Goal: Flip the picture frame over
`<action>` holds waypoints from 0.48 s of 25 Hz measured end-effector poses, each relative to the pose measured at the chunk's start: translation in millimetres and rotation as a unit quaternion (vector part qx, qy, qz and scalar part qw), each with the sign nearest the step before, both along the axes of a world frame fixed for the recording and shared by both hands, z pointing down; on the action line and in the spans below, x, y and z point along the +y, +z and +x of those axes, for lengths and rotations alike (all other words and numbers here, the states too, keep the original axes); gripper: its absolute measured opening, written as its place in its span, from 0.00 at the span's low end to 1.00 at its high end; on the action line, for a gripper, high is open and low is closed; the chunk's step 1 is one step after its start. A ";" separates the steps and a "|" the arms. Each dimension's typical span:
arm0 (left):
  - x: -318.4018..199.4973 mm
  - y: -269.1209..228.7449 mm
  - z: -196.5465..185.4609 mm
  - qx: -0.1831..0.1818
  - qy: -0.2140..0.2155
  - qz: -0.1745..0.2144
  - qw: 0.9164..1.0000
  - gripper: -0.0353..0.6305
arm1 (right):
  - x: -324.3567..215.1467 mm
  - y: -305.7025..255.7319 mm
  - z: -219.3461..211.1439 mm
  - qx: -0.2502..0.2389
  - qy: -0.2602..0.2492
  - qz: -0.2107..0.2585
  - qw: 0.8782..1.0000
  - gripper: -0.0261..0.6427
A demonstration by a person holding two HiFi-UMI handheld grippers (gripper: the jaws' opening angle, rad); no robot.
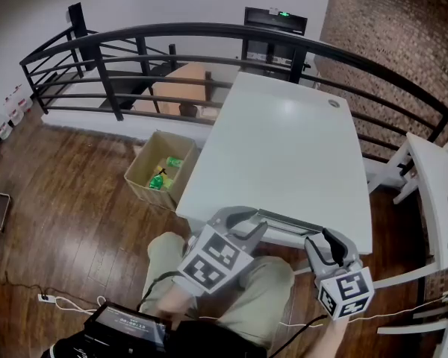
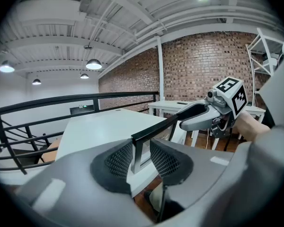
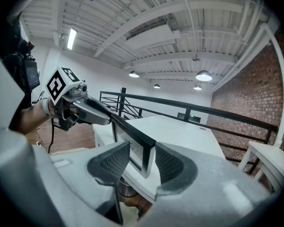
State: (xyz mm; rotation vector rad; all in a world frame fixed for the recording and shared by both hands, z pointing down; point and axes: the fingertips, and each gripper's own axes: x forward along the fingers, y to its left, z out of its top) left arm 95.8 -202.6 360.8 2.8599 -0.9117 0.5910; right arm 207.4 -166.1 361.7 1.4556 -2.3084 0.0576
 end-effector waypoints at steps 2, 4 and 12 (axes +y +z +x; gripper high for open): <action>0.1 3.5 1.2 -0.004 0.000 -0.002 1.000 0.24 | -0.7 2.1 0.8 -0.003 0.001 -0.001 1.000 0.27; 0.4 5.7 1.6 -0.004 0.000 -0.003 1.000 0.24 | -2.3 2.8 1.2 -0.009 0.002 0.002 1.000 0.27; -4.4 4.6 4.5 -0.015 0.008 0.004 1.000 0.24 | -12.0 3.3 5.3 -0.006 0.009 0.005 1.000 0.27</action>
